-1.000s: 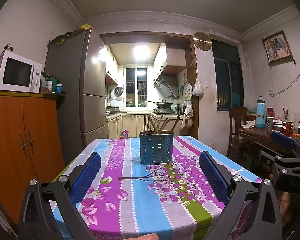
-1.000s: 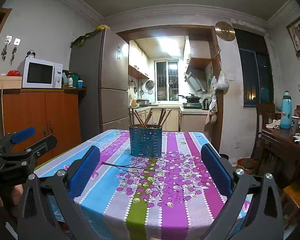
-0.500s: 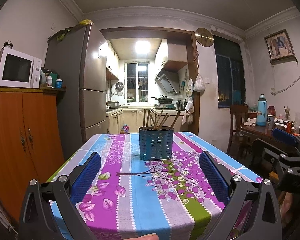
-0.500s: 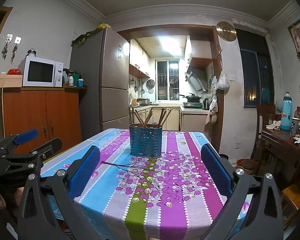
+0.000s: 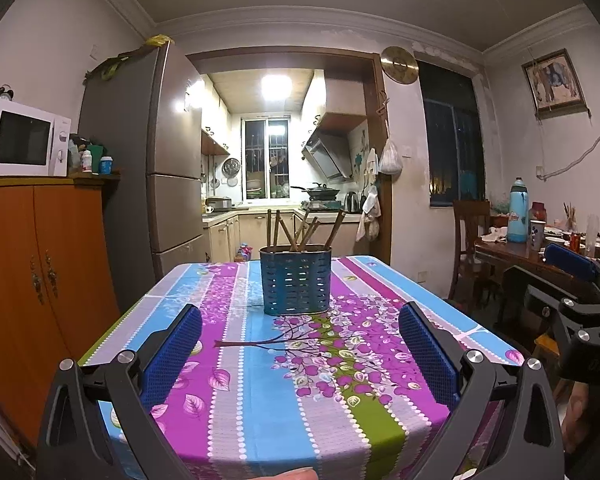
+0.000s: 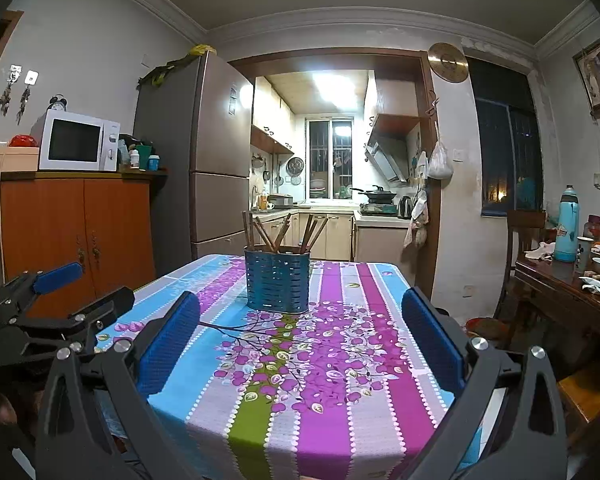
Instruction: Organize utensils
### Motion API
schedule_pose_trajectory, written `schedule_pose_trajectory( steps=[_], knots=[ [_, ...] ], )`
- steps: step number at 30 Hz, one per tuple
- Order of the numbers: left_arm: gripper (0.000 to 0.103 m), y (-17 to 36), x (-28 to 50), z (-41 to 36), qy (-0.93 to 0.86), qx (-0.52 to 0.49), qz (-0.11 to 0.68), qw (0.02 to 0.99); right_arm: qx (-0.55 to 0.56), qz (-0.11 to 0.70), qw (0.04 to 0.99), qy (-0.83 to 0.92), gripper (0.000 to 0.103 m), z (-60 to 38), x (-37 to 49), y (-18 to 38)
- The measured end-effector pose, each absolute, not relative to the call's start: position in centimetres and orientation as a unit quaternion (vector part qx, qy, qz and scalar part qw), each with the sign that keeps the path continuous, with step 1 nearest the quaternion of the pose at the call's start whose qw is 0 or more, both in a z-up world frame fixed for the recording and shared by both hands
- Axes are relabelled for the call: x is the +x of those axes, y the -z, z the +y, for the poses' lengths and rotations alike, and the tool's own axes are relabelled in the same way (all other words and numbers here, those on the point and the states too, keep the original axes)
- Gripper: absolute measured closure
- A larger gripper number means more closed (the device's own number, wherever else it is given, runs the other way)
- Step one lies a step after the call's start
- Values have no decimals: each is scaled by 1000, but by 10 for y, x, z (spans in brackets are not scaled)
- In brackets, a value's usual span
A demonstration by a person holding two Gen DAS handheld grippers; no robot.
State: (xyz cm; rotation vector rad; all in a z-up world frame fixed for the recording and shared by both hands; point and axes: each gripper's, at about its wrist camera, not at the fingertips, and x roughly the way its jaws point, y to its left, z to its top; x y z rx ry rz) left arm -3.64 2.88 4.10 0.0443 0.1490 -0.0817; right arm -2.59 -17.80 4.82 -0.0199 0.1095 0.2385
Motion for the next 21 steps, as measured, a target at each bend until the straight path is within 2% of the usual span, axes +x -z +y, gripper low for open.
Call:
schedule_pose_trajectory(
  steps=[21],
  knots=[
    [5, -38, -29, 20, 36, 23, 82, 996, -20, 55, 990, -126, 5, -179, -20, -50]
  ],
)
